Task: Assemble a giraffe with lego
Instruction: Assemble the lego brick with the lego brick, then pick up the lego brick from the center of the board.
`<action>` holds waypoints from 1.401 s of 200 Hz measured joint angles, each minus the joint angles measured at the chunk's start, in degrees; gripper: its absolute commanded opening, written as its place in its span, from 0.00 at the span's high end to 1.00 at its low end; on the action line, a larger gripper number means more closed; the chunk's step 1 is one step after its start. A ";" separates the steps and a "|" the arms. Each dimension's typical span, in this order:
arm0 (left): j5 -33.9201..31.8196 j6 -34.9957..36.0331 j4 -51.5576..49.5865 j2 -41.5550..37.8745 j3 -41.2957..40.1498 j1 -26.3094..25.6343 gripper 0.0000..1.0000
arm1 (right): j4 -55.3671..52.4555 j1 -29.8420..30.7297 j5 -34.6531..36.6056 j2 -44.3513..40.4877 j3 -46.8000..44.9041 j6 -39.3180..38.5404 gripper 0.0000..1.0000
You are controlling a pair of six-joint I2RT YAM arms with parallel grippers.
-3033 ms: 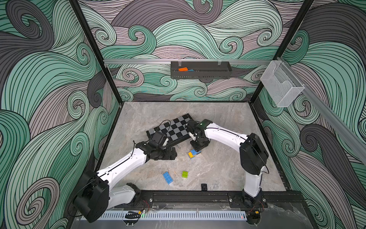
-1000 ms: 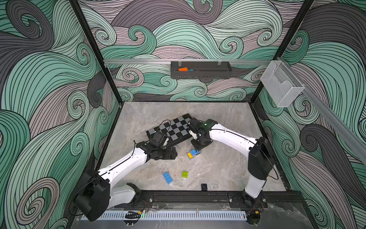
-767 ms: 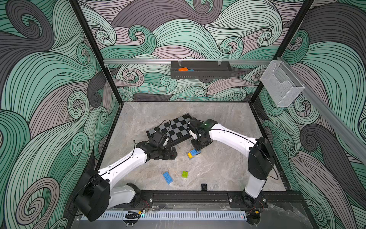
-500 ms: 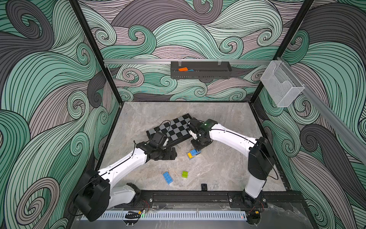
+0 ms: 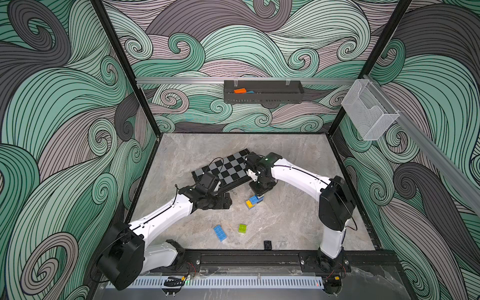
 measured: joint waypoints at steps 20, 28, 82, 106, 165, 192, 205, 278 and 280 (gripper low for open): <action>-0.17 0.00 0.15 0.00 0.00 0.00 0.11 | -0.20 -0.07 -0.17 0.11 0.11 -0.42 0.88; -0.17 0.00 0.17 0.00 0.00 0.00 0.11 | -0.17 -0.07 -0.20 0.11 0.02 -0.48 0.87; -0.13 0.04 -0.04 0.00 0.00 -0.04 0.10 | 1.53 -0.26 -0.59 -1.09 -1.73 -0.39 0.61; -0.11 0.07 -0.46 0.00 0.02 -0.07 0.10 | 1.81 -0.26 -0.55 -0.68 -2.97 -0.11 0.45; 0.46 0.24 -2.12 -0.52 0.59 -0.07 0.10 | 1.55 -0.26 -0.22 -0.48 2.19 -0.11 0.20; 0.46 0.24 -3.39 -2.08 0.81 -0.07 0.10 | 2.78 -0.24 -0.59 -5.95 2.73 1.22 0.16; 0.44 0.22 -4.11 -3.10 0.83 -0.07 0.10 | 3.32 0.09 -0.63 -10.08 0.94 2.10 0.14; -2.01 -3.41 -9.97 -7.04 1.49 -0.59 0.10 | 3.50 1.81 -3.91 -31.52 -22.88 9.31 0.13; -2.08 -3.69 -10.32 -7.04 1.66 -0.68 0.10 | 3.45 1.95 -4.02 -31.71 -23.15 9.55 0.13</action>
